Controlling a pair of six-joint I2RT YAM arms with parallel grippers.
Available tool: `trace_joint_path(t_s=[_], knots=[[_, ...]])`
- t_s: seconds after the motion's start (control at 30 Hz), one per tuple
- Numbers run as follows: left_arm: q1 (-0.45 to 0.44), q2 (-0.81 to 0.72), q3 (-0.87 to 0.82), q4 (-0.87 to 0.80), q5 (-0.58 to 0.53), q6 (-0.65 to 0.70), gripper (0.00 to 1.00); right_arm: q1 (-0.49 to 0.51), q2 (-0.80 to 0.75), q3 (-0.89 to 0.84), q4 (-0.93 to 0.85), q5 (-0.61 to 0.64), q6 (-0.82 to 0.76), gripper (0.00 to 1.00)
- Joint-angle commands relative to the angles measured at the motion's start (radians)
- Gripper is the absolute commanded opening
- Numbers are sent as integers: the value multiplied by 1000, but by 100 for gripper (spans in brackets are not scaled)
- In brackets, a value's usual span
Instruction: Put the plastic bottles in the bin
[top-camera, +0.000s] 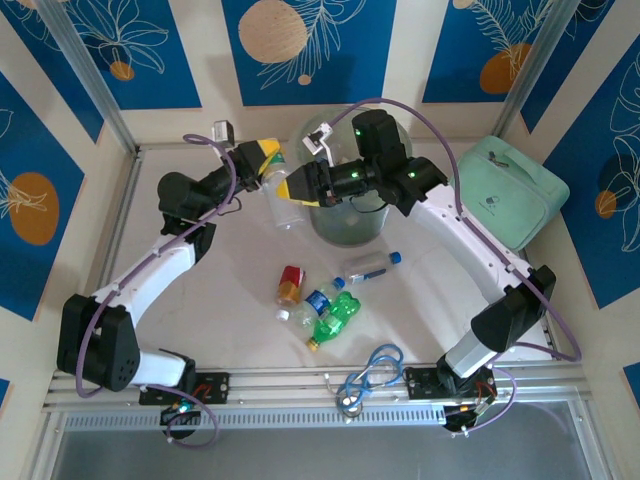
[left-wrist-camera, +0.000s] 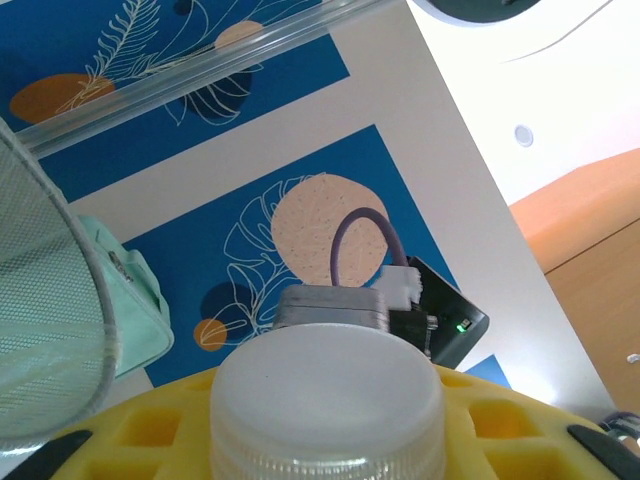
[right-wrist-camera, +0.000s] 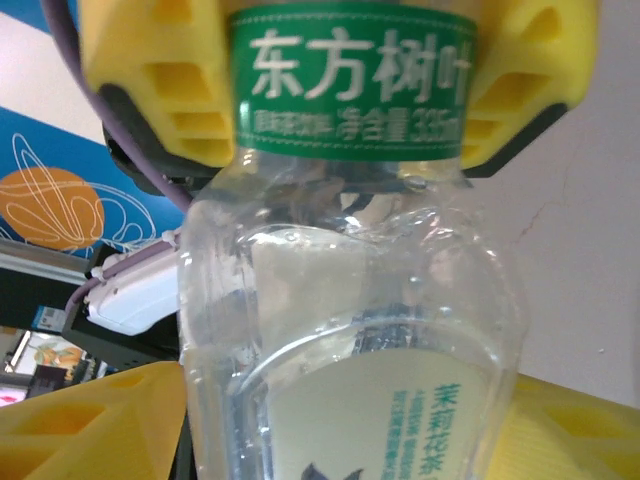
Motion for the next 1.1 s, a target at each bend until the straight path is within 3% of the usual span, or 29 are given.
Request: trace_joint_path(t_s=[0.0,0.17,0.3,0.43,0.47,0.67,0.83,0.93,1.07], knots=[[1,10,-20,51,6,4,22,7,9,36,27,-16,7,69],[0,18,-18,24,1,22,23,5,9,35,25,-5,7,61],[0,21,-12,-37,1,58,60,1,7,35,16,13,6,57],[4,9,5,-124,-14,123,88,-7,8,36,6,30,5,56],[9,-1,12,-170,-21,160,99,-11,8,37,2,39,5,56],[94,-130,48,-551,-149,381,100,-86,3,63,-40,89,10,55],[122,-272,94,-1097,-441,691,100,-219,0,91,-77,111,17,55],[123,-290,63,-1192,-453,734,97,-295,34,149,-146,152,9,55],[113,-298,-23,-1181,-401,701,87,-362,140,303,-320,247,-83,54]])
